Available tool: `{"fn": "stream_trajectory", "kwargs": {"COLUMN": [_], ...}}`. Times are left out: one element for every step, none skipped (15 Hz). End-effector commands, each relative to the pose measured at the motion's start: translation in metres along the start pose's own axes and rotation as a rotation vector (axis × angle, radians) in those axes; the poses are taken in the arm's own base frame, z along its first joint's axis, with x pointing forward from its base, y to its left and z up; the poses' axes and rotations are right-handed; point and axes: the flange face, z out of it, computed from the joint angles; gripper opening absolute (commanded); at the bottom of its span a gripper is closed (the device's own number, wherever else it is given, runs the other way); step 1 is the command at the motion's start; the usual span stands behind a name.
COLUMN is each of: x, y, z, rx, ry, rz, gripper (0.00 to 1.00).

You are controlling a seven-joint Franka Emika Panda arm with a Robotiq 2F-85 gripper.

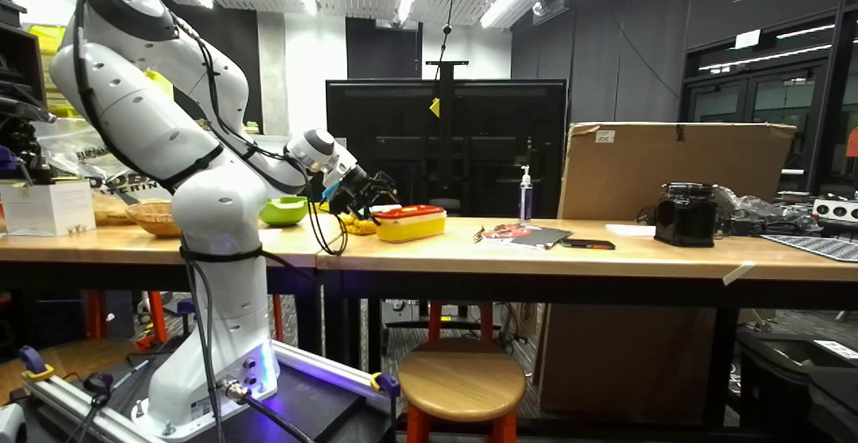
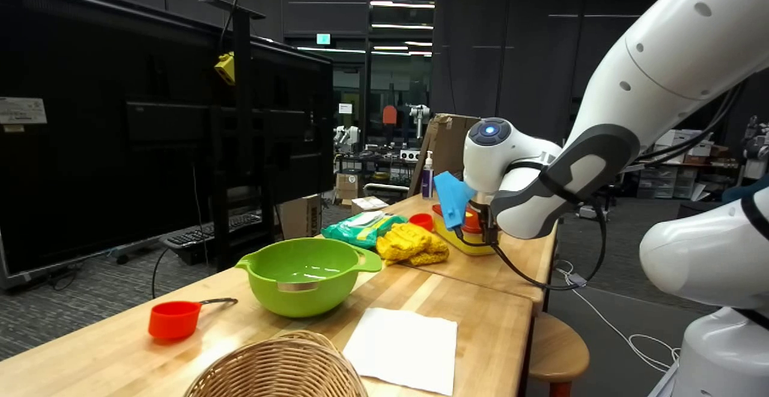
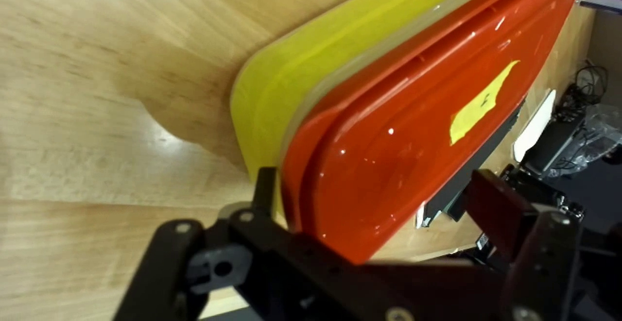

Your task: Remove the orange lid from the yellow bowl and put it on the table

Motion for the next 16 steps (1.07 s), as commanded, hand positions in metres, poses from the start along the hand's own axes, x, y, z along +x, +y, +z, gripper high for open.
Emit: {"fn": "stream_trajectory", "kwargs": {"x": [0.007, 0.009, 0.01, 0.011, 0.012, 0.013, 0.015, 0.016, 0.017, 0.018, 0.018, 0.019, 0.019, 0.019, 0.019, 0.018], "y": [-0.008, -0.009, -0.011, -0.012, -0.013, -0.014, -0.015, -0.016, -0.017, -0.018, -0.019, -0.02, -0.021, -0.022, -0.022, -0.023], "z": [0.007, 0.008, 0.009, 0.009, 0.01, 0.011, 0.011, 0.011, 0.011, 0.011, 0.01, 0.009, 0.008, 0.007, 0.005, 0.002], "rx": [0.017, 0.02, 0.023, 0.025, 0.026, 0.027, 0.027, 0.028, 0.03, 0.032, 0.038, 0.044, 0.05, 0.059, 0.073, 0.088], "ry": [-0.001, 0.0, 0.0, 0.0, 0.002, 0.002, 0.005, 0.009, 0.013, 0.016, 0.018, 0.019, 0.019, 0.017, 0.012, 0.006], "rz": [-0.014, -0.014, -0.014, -0.012, -0.011, -0.011, -0.011, -0.011, -0.011, -0.011, -0.013, -0.016, -0.021, -0.029, -0.04, -0.05], "gripper": [1.0, 1.0, 1.0, 1.0, 1.0, 1.0, 1.0, 1.0, 1.0, 1.0, 1.0, 1.0, 1.0, 1.0, 1.0, 1.0]}}
